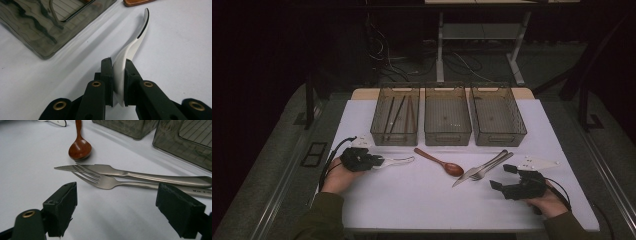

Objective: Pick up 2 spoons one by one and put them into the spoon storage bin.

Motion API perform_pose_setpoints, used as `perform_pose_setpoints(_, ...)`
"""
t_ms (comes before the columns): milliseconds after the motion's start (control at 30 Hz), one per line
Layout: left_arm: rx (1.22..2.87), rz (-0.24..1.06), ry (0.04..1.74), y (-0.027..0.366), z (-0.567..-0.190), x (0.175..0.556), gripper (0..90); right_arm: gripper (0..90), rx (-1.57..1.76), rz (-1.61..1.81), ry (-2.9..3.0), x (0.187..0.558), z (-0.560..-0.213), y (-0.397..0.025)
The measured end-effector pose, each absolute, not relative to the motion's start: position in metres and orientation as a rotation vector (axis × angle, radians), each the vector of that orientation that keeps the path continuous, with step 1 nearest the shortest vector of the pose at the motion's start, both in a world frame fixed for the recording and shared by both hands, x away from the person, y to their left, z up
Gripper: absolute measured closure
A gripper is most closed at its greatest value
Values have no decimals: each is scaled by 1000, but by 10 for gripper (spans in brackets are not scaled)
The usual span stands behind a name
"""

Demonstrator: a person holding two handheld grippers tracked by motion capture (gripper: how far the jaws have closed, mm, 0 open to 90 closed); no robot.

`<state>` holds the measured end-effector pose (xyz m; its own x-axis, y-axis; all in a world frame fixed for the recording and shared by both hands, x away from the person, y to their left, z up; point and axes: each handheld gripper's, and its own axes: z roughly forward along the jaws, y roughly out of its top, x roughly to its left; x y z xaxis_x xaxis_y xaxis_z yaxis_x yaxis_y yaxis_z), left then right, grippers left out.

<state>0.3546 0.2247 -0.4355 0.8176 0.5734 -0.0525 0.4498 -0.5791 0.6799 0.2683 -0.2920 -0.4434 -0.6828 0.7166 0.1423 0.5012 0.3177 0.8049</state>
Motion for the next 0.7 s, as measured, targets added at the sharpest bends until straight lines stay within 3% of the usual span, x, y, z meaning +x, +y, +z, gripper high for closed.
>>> perform_pose_setpoints(700,2234,235,653,207,-421,345,807,172,1103,1296,2349,269,-444,-292)
